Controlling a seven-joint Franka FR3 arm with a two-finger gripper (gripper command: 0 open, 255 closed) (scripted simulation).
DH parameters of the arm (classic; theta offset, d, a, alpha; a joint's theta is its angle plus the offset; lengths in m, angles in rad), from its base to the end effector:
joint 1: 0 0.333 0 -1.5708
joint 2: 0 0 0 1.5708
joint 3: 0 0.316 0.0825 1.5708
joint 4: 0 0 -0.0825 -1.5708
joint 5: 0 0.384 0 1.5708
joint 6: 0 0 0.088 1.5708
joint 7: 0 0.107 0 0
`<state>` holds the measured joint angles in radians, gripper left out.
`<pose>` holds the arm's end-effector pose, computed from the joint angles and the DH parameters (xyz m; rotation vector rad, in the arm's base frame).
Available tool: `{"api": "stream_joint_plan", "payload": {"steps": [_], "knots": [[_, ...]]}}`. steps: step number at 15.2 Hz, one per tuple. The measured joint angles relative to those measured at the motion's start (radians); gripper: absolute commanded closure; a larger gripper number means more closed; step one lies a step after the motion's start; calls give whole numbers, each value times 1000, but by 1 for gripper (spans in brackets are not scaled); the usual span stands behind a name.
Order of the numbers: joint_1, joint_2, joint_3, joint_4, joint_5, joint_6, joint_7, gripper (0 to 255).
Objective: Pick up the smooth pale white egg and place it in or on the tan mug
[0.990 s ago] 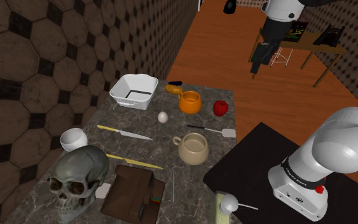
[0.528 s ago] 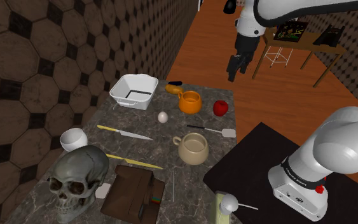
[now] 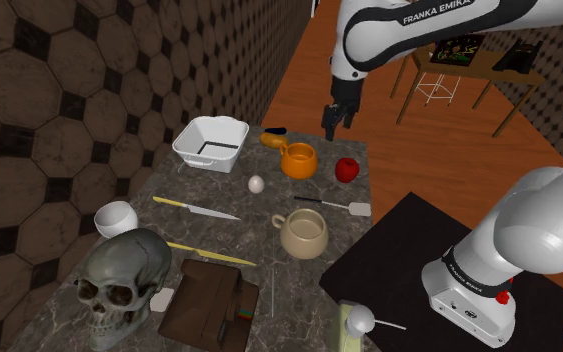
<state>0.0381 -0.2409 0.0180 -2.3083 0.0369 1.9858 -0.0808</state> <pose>0.4598 0.0283 0.4353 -3.1036 -0.1864 0.1263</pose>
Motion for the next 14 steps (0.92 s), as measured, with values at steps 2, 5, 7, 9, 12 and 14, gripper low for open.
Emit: {"api": "stream_joint_plan", "payload": {"steps": [2,5,7,9,12,14], "knots": [[7,82,7,42,6,32,3,0],[16,201,16,102,13,79,3,0],[23,281,23,154,16,99,6,0],[32,359,32,200,20,124,12,0],[39,479,38,299,20,131,10,0],[50,555,46,360,20,139,19,0]]}}
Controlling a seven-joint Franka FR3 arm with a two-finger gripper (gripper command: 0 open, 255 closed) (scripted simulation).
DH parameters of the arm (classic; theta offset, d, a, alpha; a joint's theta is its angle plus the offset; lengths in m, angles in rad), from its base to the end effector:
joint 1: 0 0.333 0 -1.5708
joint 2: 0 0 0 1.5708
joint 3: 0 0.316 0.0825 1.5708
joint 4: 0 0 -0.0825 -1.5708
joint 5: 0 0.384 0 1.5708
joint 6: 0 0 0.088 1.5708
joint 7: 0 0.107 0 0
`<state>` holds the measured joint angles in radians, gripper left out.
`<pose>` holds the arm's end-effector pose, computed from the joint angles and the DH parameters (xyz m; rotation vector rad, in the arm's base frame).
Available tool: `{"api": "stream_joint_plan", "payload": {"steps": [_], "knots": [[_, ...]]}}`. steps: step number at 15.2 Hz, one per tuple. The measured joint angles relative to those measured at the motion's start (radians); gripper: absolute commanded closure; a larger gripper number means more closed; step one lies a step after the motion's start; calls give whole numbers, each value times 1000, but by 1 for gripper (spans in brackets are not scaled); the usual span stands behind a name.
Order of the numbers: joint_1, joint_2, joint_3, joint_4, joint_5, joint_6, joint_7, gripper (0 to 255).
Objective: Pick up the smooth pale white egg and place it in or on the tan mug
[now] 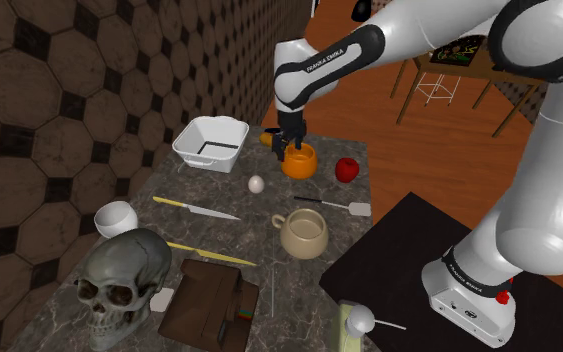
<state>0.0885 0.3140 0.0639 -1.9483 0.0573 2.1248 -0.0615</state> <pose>0.5899 0.0918 0.3092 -3.0616 -0.2742 0.2155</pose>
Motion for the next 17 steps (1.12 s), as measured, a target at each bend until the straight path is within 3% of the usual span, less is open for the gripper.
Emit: {"api": "stream_joint_plan", "payload": {"steps": [10,13,17], "knots": [[38,419,17,420,-9,-41,4,0],[54,574,20,620,-15,-97,7,0],[64,639,22,678,-15,-95,10,0]]}}
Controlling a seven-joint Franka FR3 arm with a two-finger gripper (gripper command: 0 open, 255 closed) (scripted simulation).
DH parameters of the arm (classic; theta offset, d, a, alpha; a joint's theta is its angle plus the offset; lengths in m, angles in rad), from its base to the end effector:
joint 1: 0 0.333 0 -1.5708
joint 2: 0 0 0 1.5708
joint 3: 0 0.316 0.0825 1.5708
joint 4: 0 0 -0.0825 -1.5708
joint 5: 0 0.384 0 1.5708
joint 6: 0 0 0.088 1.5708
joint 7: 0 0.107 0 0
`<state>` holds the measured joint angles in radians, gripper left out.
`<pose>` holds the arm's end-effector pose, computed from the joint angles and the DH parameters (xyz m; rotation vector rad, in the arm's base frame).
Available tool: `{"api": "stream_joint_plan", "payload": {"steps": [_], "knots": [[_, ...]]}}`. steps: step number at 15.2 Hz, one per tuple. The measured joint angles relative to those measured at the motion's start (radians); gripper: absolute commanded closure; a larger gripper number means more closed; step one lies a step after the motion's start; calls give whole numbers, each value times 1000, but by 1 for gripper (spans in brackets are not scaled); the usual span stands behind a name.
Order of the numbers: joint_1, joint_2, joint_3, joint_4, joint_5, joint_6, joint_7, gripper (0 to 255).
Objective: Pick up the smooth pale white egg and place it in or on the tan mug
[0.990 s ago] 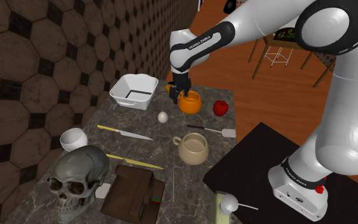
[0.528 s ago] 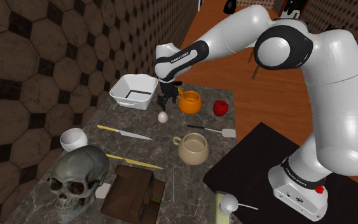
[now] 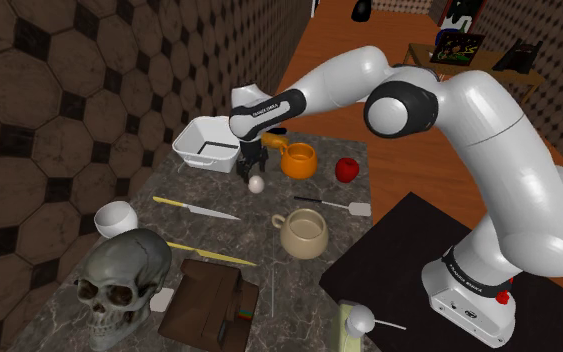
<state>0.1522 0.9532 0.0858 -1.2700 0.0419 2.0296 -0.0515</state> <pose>0.7091 0.1599 0.1611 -3.0144 -0.3604 0.3047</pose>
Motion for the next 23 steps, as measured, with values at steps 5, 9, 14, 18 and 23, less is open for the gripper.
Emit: {"api": "stream_joint_plan", "payload": {"steps": [5,9,14,18,23], "knots": [[5,32,0,-11,0,43,1,0],[5,34,0,-15,0,49,0,0],[5,34,0,-15,0,49,0,255],[5,34,0,-15,0,49,0,255],[5,29,0,-18,0,47,1,255]]}}
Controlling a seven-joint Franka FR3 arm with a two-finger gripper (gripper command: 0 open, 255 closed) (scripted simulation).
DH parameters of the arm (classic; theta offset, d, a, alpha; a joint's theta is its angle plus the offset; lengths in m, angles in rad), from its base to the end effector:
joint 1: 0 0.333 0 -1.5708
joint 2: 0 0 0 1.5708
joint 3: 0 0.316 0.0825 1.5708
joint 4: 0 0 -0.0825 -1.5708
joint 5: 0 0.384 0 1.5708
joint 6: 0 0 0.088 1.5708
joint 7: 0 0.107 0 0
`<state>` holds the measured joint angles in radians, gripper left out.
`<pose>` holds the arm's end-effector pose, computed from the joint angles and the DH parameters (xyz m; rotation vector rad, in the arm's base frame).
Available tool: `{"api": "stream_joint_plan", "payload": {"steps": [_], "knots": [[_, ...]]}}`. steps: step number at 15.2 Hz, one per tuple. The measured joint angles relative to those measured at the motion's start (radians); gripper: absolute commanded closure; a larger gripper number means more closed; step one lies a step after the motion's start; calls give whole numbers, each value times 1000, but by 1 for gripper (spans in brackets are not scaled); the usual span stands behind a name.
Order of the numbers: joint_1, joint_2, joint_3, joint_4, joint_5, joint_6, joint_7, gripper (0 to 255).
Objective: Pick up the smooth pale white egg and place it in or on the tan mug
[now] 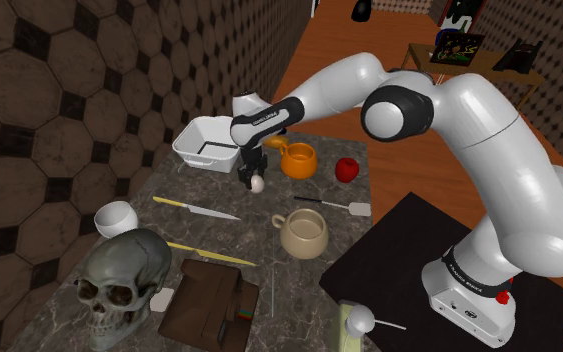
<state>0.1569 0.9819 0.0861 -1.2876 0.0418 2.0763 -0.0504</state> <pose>0.7035 0.1627 0.1361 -3.0142 -0.3609 0.3046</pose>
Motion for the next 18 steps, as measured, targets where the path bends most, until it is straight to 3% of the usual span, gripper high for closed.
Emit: {"api": "stream_joint_plan", "payload": {"steps": [18], "knots": [[-6,-157,5,-29,4,-127,10,255]]}}
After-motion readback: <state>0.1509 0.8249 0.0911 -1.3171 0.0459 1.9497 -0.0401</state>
